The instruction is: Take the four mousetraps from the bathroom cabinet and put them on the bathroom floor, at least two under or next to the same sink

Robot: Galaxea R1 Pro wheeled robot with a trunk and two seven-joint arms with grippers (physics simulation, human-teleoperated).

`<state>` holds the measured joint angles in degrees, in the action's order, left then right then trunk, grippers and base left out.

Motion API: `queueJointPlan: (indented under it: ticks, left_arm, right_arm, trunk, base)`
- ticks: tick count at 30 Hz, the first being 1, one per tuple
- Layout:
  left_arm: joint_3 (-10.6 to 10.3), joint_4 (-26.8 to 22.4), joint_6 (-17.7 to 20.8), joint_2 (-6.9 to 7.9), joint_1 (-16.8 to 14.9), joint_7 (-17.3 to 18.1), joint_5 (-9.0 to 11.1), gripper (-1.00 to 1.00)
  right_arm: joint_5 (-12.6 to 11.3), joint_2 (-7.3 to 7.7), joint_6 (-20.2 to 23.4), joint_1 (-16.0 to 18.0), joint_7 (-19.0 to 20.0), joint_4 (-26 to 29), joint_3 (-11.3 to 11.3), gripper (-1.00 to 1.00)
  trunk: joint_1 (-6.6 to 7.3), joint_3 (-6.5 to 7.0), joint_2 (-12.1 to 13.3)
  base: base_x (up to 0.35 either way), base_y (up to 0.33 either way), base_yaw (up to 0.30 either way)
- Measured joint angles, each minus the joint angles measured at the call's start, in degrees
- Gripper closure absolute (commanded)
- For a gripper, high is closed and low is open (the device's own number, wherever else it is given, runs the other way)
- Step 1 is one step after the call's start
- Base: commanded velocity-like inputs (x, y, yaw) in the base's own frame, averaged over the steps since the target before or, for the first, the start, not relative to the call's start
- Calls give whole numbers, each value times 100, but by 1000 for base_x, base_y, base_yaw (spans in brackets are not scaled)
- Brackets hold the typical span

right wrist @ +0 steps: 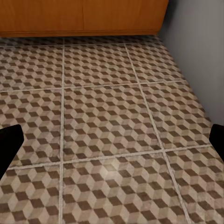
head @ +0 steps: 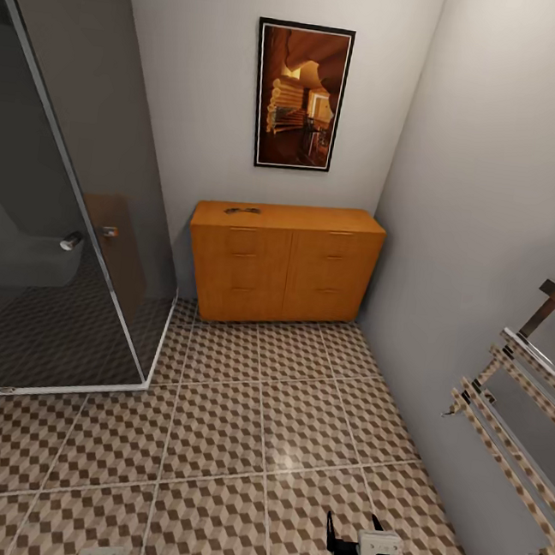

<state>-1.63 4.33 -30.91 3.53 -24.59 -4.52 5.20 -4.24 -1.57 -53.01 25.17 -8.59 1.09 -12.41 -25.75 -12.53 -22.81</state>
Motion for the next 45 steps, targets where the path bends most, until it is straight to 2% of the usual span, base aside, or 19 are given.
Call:
queueJointPlan:
  ticks: [20,23,28,31,40,45]
  left_arm:
    - [0,0,0,-3,0,-7,0,-100]
    - [-2,0,4,-74,0,-8,-1,-100]
    - [1,0,4,-330,0,3,-4,-100]
    - [6,-3,2,-367,0,13,-1,-100]
    - [1,-6,11,-363,0,5,-13,-100]
    - [2,-9,11,-277,0,2,-13,-100]
  right_arm:
    - [0,-3,0,0,0,1,0,-100]
    - [0,-5,0,0,0,1,0,-100]
    - [-2,-7,-3,0,0,1,0,-100]
    - [-2,-8,-6,0,0,-2,0,-100]
    - [-4,-9,-10,0,-1,-1,0,-100]
    - [-4,-10,-10,0,-1,-2,-1,-100]
  trunk:
    - [0,0,0]
    - [0,0,0]
    - [0,0,0]
    - [0,0,0]
    - [2,0,0]
    - [2,0,-1]
  base:
    - [0,0,0]
    - [0,0,0]
    - [0,0,0]
    - [0,0,0]
    - [108,-75,0]
    - [217,-190,3]
